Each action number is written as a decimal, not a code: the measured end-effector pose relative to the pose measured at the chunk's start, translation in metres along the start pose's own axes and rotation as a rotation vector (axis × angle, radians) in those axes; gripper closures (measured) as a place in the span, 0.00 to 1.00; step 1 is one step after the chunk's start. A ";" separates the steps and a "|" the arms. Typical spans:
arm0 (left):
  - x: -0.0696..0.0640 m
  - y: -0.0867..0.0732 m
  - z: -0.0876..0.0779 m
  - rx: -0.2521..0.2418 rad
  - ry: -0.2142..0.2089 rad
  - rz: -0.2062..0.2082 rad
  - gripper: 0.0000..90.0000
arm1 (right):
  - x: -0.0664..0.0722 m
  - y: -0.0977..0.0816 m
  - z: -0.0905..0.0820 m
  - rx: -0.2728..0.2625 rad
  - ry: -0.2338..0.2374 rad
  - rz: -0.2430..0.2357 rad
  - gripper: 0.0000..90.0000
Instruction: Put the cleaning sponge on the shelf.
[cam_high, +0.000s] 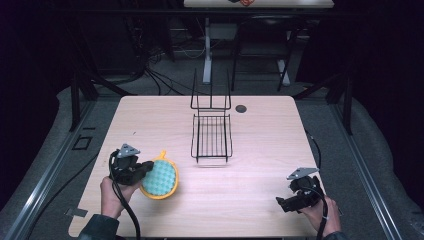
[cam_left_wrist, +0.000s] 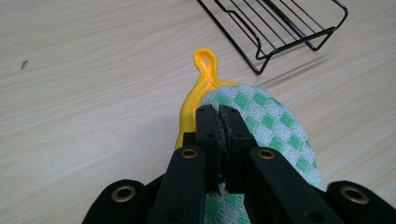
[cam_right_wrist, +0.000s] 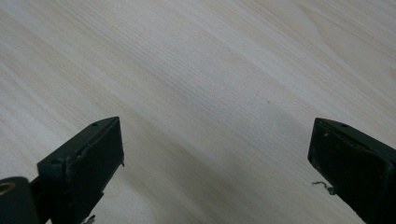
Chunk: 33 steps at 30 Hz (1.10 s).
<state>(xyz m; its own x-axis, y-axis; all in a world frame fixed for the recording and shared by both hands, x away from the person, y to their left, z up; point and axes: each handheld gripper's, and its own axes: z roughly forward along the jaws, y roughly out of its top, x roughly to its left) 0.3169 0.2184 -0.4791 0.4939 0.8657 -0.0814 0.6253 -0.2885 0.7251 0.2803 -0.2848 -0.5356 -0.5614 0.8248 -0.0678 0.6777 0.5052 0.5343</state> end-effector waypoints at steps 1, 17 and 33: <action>0.000 0.001 -0.001 0.000 -0.001 0.003 0.97 | 0.000 0.000 0.000 0.000 0.000 0.001 0.03; -0.001 0.008 -0.004 -0.030 -0.008 -0.001 0.97 | 0.000 0.000 0.001 0.002 0.001 -0.003 0.03; -0.004 0.020 -0.004 -0.052 -0.012 0.010 0.97 | -0.001 0.000 0.000 0.004 0.002 0.001 0.04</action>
<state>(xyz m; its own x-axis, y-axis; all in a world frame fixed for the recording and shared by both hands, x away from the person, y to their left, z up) 0.3253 0.2107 -0.4616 0.5075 0.8577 -0.0823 0.5885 -0.2753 0.7602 0.2805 -0.2854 -0.5360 -0.5620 0.8245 -0.0656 0.6799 0.5057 0.5311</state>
